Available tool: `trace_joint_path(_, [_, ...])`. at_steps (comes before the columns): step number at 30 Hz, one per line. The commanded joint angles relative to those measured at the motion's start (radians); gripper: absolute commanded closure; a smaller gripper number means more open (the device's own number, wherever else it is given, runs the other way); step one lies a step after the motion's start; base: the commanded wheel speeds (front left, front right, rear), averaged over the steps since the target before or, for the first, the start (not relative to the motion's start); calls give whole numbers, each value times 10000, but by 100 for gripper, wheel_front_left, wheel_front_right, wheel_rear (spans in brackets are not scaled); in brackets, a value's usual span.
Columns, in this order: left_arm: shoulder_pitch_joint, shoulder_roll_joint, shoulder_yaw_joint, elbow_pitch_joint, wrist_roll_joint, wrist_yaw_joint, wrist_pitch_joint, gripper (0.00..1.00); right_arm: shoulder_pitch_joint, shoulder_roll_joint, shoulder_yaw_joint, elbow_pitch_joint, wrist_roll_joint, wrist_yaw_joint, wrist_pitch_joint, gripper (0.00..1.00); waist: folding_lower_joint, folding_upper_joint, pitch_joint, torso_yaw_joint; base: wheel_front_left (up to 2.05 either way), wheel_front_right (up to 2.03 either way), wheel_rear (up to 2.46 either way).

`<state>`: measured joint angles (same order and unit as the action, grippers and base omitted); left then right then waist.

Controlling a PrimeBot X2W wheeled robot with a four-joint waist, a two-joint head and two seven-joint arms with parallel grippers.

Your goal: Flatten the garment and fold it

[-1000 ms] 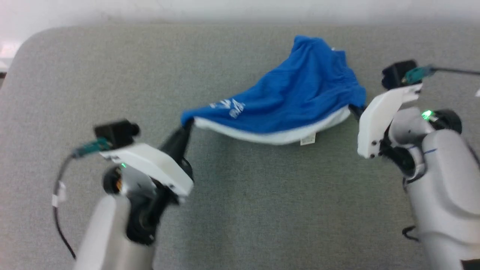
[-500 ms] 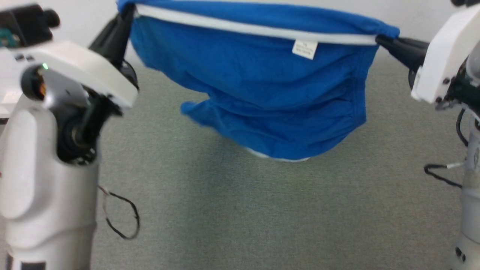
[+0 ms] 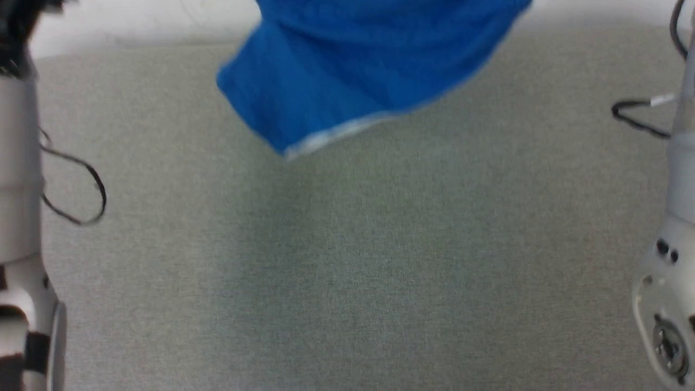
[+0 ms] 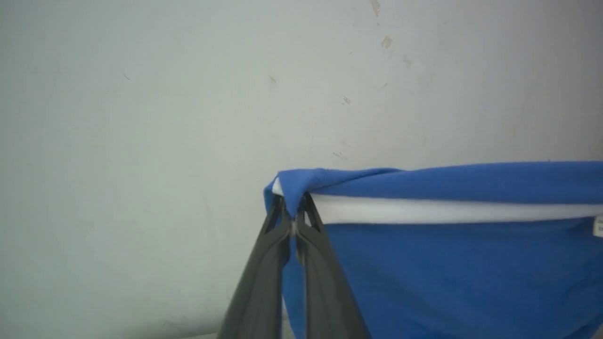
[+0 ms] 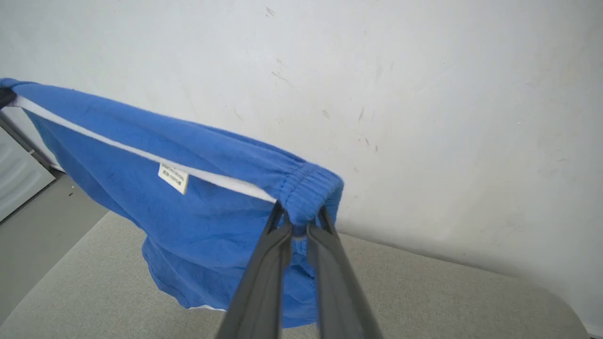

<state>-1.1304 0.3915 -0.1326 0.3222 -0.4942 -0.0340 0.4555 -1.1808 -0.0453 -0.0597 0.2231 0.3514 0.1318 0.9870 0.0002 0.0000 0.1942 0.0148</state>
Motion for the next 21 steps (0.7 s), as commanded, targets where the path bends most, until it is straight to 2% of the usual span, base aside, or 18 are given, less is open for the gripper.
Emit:
trace_joint_path(1, [-303, 116, 61, 181, 90, 45, -186, 100, -305, -55, -43, 307, -13, -11, -310, 100, -2, 0, 1026, -144, 0, 0, 0])
trace_joint_path(6, [-1582, 398, -25, 1176, 772, 13, -1515, 100, -1958, -52, 423, 2221, -479, -11, -2205, 100, -2, 0, 1762, -271, 0, 0, 0])
trace_joint_path(11, [-2073, 281, 2, 2034, 855, -65, -2630, 100, -2979, -51, 703, 3725, -779, -11, -3726, 100, -2, 0, 2258, -183, 0, 0, 0])
trace_joint_path(16, [-1869, -17, -97, 3007, 634, -353, -3258, 100, -3040, -50, 905, 4841, -860, -11, -4277, 100, -2, 0, 2504, 87, 0, 0, 0])
trace_joint_path(21, [-1148, -287, -395, 3788, 333, -708, -3552, 100, -2256, -50, 1141, 5288, -400, -11, -4492, 100, -2, 0, 2295, 312, 0, 0, 0])
